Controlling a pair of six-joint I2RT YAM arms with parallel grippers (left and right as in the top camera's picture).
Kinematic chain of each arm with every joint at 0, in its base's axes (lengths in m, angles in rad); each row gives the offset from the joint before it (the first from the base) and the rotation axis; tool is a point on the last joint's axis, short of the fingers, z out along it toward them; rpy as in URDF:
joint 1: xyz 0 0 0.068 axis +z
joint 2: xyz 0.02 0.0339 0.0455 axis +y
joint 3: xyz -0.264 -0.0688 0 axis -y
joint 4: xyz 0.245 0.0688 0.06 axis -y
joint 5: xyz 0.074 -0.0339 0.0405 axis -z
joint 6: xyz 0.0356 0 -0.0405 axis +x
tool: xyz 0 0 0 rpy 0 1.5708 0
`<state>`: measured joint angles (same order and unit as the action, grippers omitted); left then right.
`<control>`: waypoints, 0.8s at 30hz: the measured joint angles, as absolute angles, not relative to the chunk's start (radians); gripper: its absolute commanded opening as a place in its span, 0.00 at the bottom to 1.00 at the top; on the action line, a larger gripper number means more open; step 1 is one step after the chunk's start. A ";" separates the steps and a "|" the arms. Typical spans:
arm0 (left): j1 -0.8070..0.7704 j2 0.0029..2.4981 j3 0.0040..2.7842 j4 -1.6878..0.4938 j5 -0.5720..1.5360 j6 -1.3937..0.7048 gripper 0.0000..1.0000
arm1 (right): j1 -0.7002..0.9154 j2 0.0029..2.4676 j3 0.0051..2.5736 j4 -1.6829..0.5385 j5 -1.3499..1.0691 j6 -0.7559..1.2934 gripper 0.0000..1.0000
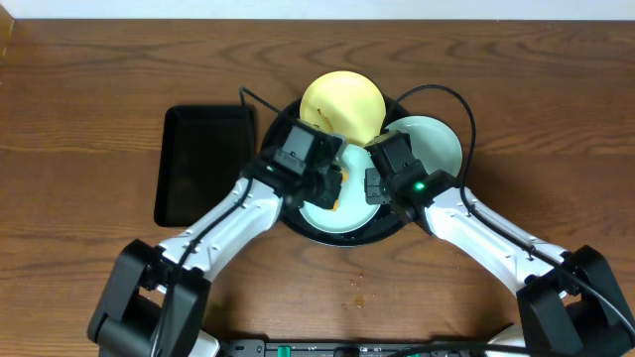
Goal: Clean dirty plates on tray and stack at the side
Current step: 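Scrub the pale blue plate held by the right gripper with the sponge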
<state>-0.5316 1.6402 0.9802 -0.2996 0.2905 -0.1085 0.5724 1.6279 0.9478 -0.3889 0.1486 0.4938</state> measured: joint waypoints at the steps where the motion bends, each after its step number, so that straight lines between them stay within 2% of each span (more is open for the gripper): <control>1: -0.540 1.641 0.966 -0.272 0.290 -0.109 0.07 | 0.572 1.628 0.948 -0.389 0.149 0.494 0.01; 5: -0.577 1.641 0.913 -0.197 0.288 -0.115 0.07 | 0.572 1.628 0.948 -0.389 0.149 0.494 0.01; 24: -0.592 1.641 0.816 -0.131 0.184 -0.128 0.07 | 0.572 1.628 0.948 -0.389 0.148 0.494 0.02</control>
